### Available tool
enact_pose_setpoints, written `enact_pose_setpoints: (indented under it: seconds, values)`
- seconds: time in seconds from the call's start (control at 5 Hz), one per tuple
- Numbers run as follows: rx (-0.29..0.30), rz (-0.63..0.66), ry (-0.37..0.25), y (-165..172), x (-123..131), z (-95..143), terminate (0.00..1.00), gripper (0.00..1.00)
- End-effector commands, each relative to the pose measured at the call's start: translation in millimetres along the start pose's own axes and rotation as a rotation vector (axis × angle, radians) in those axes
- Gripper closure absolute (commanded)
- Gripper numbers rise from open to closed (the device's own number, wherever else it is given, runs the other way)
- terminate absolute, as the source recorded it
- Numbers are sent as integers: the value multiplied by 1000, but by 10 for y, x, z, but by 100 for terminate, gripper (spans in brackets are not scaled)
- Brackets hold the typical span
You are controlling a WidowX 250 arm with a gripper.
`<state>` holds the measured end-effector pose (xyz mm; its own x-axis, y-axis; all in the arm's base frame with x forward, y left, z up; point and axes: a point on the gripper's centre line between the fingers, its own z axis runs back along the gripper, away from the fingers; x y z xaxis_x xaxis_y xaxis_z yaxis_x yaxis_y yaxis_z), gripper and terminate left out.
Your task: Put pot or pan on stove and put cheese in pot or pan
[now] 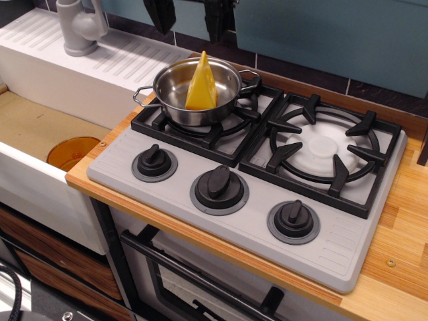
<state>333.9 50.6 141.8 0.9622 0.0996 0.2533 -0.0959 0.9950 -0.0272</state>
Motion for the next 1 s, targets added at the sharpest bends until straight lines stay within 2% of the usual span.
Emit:
enact_pose_setpoints:
  seconds: [0.0, 0.2, 0.4, 0.6, 0.8]
  values:
    - [-39, 55, -60, -349, 117, 11, 0, 0]
    - [-68, 77, -55, -468, 168, -12, 0, 0]
    - [-130, 80, -62, -554, 225, -90, 0, 0]
    - [-165, 93, -84, -597, 233, -198, 0, 0]
    - [-169, 75, -151, -609, 203, -265, 100, 0]
